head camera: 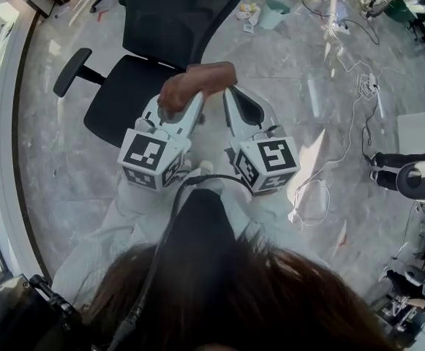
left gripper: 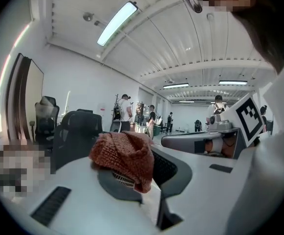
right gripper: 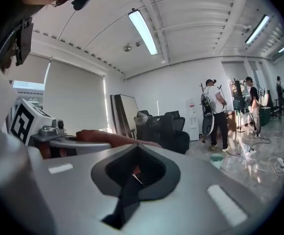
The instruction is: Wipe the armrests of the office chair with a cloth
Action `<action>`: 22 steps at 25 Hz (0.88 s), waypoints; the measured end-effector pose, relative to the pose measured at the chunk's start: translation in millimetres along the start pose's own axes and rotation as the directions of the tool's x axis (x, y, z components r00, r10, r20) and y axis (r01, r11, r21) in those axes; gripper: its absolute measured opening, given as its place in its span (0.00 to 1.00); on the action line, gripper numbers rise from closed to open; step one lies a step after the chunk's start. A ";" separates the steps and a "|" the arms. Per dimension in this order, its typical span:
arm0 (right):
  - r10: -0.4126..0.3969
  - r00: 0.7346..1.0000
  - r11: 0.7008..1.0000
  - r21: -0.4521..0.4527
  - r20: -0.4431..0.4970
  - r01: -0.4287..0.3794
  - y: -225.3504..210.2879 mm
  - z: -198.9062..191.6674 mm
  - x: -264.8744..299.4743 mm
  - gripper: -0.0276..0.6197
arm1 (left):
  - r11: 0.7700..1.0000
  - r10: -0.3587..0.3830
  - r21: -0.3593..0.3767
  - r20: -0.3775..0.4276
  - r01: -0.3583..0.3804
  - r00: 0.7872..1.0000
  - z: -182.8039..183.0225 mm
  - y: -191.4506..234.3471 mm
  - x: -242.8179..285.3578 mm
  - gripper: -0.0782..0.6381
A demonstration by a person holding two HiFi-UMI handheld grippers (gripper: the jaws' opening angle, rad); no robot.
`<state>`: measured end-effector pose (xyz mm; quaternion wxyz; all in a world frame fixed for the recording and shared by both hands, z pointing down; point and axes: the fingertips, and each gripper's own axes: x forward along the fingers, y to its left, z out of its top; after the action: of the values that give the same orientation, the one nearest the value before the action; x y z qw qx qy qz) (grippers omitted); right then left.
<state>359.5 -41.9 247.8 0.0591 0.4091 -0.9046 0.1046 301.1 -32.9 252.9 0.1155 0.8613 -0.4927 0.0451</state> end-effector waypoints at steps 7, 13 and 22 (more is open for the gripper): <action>0.000 1.000 1.000 -0.029 -0.007 0.000 2.6 -2.7 -1.3 0.04 | 1.000 0.006 0.007 0.001 -0.007 1.000 3.7 5.4 -1.8 0.16; 0.017 1.000 1.000 0.000 -0.020 -0.017 1.0 -9.2 -2.3 0.04 | 1.000 0.006 -0.002 -0.012 -0.006 1.000 -2.2 6.1 0.5 0.16; 0.013 1.000 1.000 -0.006 -0.028 -0.013 -1.9 -14.3 -1.8 0.04 | 1.000 0.007 0.010 -0.023 -0.007 1.000 -4.7 5.6 2.8 0.16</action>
<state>362.4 -38.5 261.5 0.0723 0.4016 -0.9066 0.1078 297.9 -36.9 258.9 0.1169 0.8595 -0.4942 0.0581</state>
